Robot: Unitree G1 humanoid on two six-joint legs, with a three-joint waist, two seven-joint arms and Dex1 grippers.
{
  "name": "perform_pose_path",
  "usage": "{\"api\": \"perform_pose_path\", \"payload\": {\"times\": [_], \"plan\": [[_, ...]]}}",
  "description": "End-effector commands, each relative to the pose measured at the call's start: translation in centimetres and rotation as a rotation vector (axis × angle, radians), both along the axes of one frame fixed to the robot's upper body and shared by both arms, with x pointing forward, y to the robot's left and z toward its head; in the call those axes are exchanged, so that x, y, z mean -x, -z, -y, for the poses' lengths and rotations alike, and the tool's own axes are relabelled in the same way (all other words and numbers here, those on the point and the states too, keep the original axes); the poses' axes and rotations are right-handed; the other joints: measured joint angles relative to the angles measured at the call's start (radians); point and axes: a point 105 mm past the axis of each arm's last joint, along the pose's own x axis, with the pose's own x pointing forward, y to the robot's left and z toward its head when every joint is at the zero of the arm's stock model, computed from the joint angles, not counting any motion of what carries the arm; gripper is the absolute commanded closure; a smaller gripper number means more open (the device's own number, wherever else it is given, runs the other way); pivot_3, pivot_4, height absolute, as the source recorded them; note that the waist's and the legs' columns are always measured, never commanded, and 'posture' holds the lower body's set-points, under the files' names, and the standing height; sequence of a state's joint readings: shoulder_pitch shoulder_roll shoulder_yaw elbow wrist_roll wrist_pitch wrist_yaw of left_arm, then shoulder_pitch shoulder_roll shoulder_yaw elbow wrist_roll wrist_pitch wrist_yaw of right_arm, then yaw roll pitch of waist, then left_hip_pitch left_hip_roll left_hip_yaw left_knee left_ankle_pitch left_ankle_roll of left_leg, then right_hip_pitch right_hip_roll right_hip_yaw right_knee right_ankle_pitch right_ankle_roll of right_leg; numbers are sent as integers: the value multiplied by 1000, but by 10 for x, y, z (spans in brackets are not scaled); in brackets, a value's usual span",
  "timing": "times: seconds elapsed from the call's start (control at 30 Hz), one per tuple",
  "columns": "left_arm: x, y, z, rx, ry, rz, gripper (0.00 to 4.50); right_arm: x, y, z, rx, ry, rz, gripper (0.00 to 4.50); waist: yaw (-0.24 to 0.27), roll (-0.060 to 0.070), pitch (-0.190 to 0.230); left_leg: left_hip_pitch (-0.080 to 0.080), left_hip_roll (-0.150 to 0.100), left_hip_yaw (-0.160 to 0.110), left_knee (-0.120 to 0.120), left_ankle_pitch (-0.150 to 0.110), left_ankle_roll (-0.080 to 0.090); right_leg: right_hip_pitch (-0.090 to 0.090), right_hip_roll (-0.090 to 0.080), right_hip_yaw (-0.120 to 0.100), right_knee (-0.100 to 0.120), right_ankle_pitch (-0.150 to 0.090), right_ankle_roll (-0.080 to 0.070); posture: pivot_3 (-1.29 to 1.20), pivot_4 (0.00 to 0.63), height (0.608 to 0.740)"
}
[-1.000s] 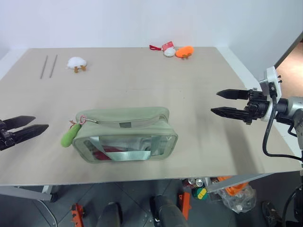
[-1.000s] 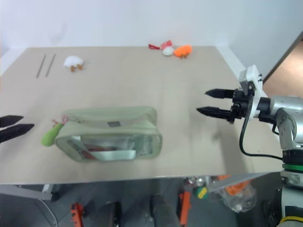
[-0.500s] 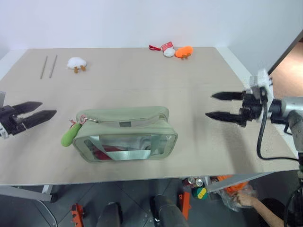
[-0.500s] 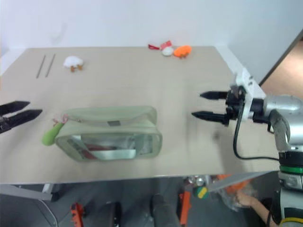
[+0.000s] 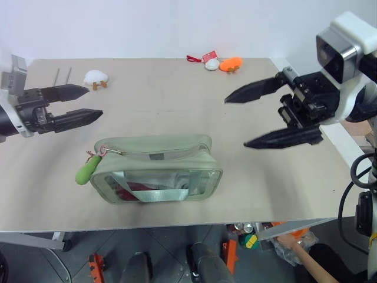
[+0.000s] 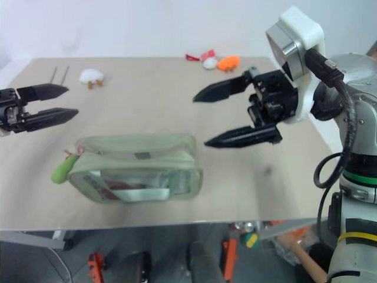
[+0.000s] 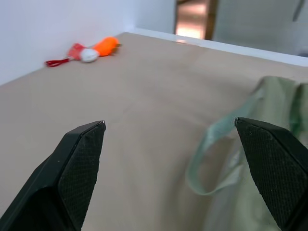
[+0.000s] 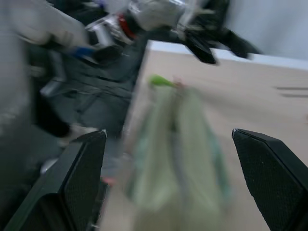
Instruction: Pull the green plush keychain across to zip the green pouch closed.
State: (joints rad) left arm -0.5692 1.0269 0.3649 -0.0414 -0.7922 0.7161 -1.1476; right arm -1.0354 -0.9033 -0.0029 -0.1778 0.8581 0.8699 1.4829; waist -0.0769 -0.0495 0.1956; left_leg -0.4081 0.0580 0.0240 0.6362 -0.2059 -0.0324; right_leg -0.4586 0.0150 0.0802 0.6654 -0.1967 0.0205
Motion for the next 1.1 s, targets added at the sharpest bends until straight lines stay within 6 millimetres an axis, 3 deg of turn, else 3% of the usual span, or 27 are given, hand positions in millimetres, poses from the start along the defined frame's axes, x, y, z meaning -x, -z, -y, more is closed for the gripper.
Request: {"api": "perform_pose_path", "payload": {"times": [0.03,0.27,0.47,0.83,1.1], "plan": [[10,-10,18,-16,85,49,6,10,8,-10,40,-68,-22,179,0,0,0,0,0,0,1,0,0,0,0,0,0,0,0,0,150,740],[22,-9,31,-11,153,34,6,-10,40,-31,107,-18,-15,179,0,0,0,0,0,0,2,0,0,0,1,0,1,2,0,0,150,740],[48,-17,31,-37,223,25,6,-20,55,-34,144,9,3,179,-2,0,0,0,0,0,2,0,0,-1,1,0,1,2,0,0,150,740],[77,-30,54,-58,353,59,6,-25,77,-48,188,10,-2,179,-1,0,0,1,0,-2,2,0,0,0,1,0,1,2,0,0,150,740],[78,-35,56,-43,369,59,6,-18,87,-43,242,-24,-17,179,0,0,0,0,0,-3,2,0,0,0,1,-1,1,1,-1,0,150,740]]}}
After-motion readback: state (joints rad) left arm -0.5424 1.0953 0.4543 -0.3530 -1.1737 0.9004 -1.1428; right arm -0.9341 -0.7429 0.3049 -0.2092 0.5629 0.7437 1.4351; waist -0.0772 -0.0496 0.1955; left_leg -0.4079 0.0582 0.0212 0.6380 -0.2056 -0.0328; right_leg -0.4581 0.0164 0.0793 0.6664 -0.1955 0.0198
